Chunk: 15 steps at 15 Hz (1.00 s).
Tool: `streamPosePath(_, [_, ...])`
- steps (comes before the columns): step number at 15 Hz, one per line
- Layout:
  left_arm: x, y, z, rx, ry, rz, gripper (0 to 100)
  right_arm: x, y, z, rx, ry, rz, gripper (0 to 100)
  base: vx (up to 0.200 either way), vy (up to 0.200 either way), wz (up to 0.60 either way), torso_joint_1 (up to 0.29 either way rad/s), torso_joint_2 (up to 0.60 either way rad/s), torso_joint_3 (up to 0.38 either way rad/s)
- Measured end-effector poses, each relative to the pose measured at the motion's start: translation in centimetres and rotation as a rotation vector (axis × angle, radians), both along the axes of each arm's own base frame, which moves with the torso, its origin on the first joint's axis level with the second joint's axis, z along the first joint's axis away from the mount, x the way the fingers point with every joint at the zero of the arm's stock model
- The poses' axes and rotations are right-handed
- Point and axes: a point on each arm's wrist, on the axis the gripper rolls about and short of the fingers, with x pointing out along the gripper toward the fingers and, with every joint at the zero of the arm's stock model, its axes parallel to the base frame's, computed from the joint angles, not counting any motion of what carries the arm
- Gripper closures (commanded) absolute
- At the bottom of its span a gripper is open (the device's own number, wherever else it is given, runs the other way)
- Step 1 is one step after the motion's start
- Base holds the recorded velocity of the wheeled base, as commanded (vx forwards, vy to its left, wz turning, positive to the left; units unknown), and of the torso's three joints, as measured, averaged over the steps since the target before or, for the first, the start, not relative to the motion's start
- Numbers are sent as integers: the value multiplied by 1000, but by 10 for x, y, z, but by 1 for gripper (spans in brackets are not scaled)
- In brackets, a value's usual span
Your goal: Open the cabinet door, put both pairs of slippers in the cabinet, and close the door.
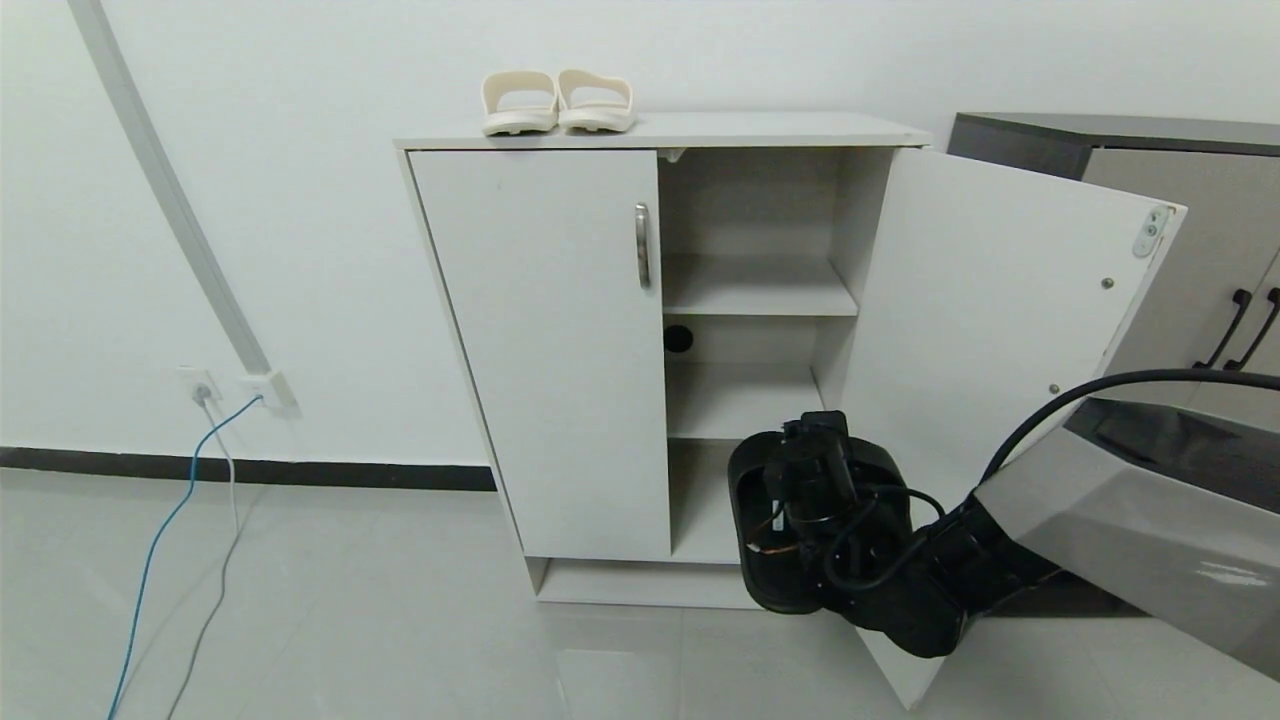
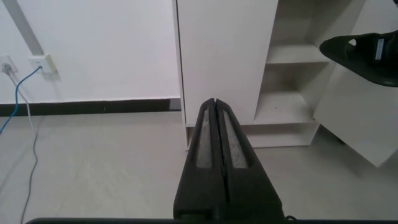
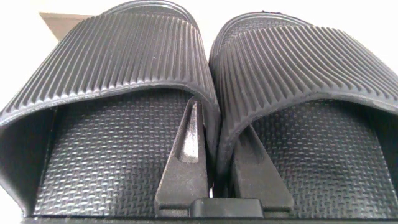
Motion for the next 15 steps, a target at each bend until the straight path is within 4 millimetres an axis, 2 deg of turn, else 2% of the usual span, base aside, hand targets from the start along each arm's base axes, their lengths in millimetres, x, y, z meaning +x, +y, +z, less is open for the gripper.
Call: streamPosePath(15, [0,0,0,-2,0,0,100,16,-19,-6,-21,17,-41,100,0,0,0,0,0,0])
